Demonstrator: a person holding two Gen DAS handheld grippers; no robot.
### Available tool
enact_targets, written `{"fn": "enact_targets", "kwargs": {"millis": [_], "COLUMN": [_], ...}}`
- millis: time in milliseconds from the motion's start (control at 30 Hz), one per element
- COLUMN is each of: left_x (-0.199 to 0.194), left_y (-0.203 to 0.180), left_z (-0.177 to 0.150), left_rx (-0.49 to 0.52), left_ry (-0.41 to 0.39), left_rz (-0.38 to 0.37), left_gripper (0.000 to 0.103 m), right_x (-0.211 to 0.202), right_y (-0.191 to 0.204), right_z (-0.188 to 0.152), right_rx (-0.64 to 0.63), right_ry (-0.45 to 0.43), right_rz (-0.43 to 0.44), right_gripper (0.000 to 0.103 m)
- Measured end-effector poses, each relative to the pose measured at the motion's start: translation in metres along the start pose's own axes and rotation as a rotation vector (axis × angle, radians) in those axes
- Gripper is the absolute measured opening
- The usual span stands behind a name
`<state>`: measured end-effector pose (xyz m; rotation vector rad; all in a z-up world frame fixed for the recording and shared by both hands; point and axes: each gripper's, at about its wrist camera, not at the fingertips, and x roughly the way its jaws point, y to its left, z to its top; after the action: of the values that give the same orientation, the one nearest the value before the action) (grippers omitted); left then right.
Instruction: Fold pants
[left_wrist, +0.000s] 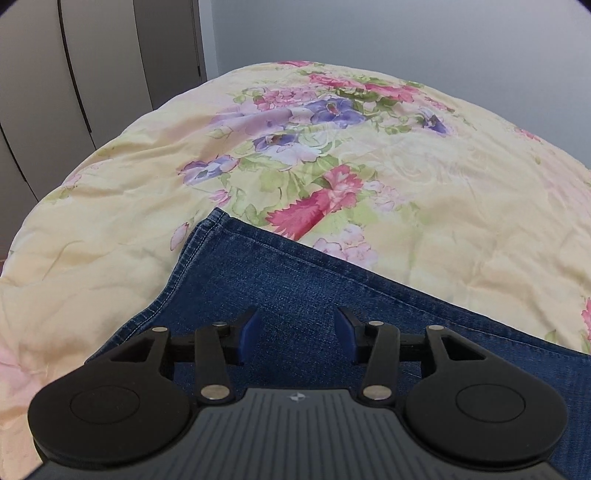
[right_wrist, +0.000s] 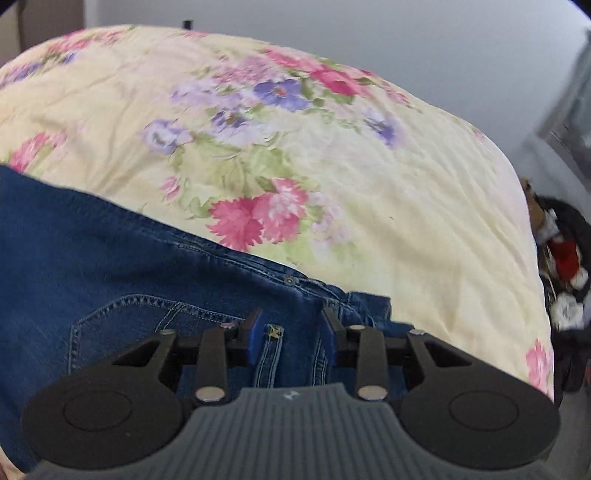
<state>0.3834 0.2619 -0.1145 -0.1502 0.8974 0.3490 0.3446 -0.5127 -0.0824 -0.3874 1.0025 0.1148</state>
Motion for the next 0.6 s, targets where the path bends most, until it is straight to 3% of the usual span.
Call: {"fn": "enact_targets", "kwargs": {"millis": [200, 367, 433, 600], "left_x": [0.022, 0.022, 0.023, 0.022], "left_y": [0.009, 0.011, 0.011, 0.010], "left_z": [-0.011, -0.013, -0.014, -0.015], "left_rx": [-0.034, -0.035, -0.039, -0.044], "left_ry": [0.015, 0.005, 0.001, -0.008], "left_rz": [0.008, -0.001, -0.002, 0.001], "left_gripper": [0.055, 0.056, 0.056, 0.056], "right_x": [0.048, 0.063, 0.063, 0.051], "right_y": [0.019, 0.032, 0.038, 0.052], "right_z": [0.020, 0.021, 0.021, 0.020], "right_rx": [-0.227, -0.323, -0.348, -0.400], "right_ry": [0.059, 0.082, 0.088, 0.074], "right_rz": [0.054, 0.046, 0.023, -0.064], "right_gripper": [0.030, 0.028, 0.010, 0.004]}}
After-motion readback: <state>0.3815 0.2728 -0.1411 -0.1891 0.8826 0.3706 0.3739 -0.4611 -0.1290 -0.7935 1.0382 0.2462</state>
